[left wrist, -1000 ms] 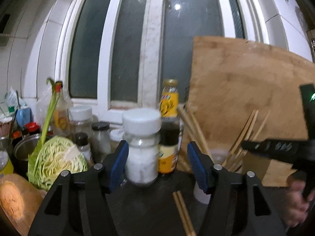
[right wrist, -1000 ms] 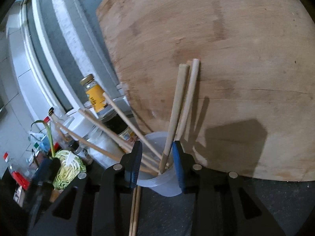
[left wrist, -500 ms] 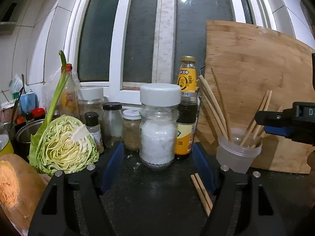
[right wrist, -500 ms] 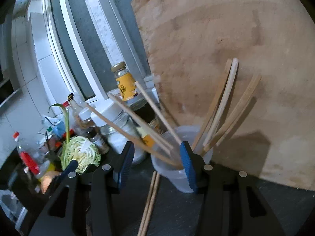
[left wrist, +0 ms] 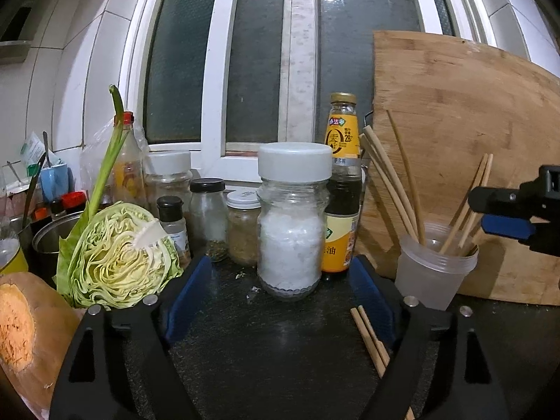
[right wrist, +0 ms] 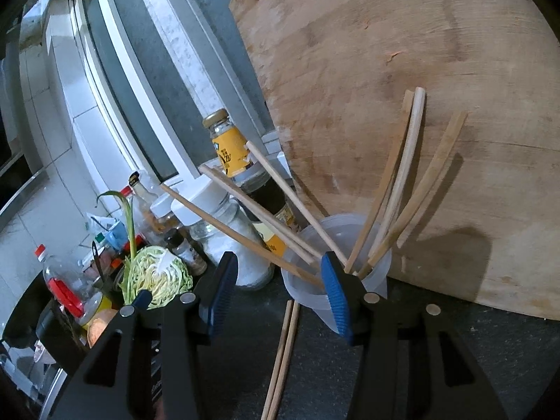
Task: Organize utensils
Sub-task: 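Grasp a chopstick with the left gripper while the right gripper returns to the counter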
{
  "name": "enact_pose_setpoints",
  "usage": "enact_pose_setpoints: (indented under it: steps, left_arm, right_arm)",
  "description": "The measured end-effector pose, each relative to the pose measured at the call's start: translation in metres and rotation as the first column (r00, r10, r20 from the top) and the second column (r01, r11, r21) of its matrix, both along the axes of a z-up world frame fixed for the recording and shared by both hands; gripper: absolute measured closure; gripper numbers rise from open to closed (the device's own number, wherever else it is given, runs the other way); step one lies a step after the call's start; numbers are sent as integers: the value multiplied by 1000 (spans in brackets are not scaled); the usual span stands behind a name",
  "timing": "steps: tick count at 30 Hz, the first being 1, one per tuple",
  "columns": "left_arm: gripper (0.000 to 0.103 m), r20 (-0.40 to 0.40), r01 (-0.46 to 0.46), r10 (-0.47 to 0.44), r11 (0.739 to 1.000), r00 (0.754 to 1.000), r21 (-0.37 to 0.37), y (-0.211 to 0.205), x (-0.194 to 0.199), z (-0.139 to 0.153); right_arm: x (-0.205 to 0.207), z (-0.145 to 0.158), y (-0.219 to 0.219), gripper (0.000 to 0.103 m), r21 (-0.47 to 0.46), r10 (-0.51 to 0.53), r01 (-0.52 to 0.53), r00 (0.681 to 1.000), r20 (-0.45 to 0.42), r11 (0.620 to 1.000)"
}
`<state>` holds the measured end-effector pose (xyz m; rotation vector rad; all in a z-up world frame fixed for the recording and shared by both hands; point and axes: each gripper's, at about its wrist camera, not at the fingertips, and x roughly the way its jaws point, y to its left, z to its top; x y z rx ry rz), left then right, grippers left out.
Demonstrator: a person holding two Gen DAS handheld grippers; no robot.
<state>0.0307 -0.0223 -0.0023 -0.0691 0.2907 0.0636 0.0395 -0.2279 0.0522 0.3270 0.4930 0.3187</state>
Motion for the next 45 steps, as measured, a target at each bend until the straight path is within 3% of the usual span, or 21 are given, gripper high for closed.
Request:
enact_pose_setpoints:
  steps: [5, 9, 11, 12, 16, 20, 23, 28, 32, 35, 37, 38, 40, 41, 42, 43, 45]
  left_arm:
    - [16, -11, 19, -18, 999, 1000, 34, -6, 3, 0]
    - [17, -161, 72, -67, 997, 985, 28, -9, 32, -8]
    - [28, -254, 80, -70, 996, 965, 30, -12, 50, -15]
    - [29, -292, 90, -81, 996, 953, 17, -13, 56, -17]
    - [39, -420, 126, -165, 985, 893, -118, -17, 78, -18]
    - [49, -538, 118, -138, 990, 831, -72, -38, 96, -27]
    - [56, -600, 128, -152, 988, 785, -82, -49, 106, -39]
    - [64, -609, 124, -154, 988, 778, -92, -56, 108, -47]
    - [68, -640, 116, -122, 992, 759, -51, -64, 109, -50]
    - [71, -636, 118, -108, 993, 764, -27, -71, 106, -51]
    - [73, -649, 125, -121, 991, 751, -41, -73, 104, -50]
    - [81, -652, 130, -137, 990, 746, -59, -73, 103, -50]
    - [96, -664, 92, -158, 987, 731, -134, -62, 98, -48]
    - [97, -668, 71, -191, 977, 719, -202, -54, 95, -47]
    - [97, -650, 81, -227, 966, 725, -247, -47, 93, -44]
    - [97, -623, 94, -233, 964, 747, -249, -44, 87, -37]
    - [97, -570, 86, -168, 982, 804, -169, -39, 74, -16]
  right_arm:
    - [-4, 5, -9, 51, 46, -13, 11, 999, 40, 999]
    - [-3, 8, -17, 51, 57, -38, 35, 998, 53, 998]
    - [-1, 9, -19, 51, 41, -59, 57, 997, 57, 998]
    - [0, 10, -21, 51, 38, -67, 65, 996, 56, 997]
    - [2, 10, -27, 51, 62, -77, 74, 996, 47, 995]
    - [0, 12, -28, 51, 32, -116, 114, 991, 72, 993]
    - [-3, 13, -26, 51, 11, -137, 136, 986, 91, 991]
    - [-10, 19, -28, 51, 15, -138, 137, 983, 122, 990]
    - [-9, 19, -31, 51, 27, -142, 140, 983, 114, 990]
    - [-8, 19, -33, 51, 26, -151, 149, 983, 107, 989]
    - [-8, 19, -32, 51, 20, -154, 153, 982, 109, 988]
    - [-9, 19, -32, 51, 19, -152, 151, 982, 112, 988]
    - [-12, 20, -31, 51, 16, -165, 164, 978, 128, 986]
    - [-14, 20, -31, 51, 15, -173, 173, 975, 141, 985]
    - [-17, 22, -30, 51, 8, -173, 173, 972, 161, 985]
    - [-20, 24, -29, 51, 5, -159, 161, 971, 176, 987]
    - [-22, 26, -26, 51, 4, -135, 136, 973, 185, 991]
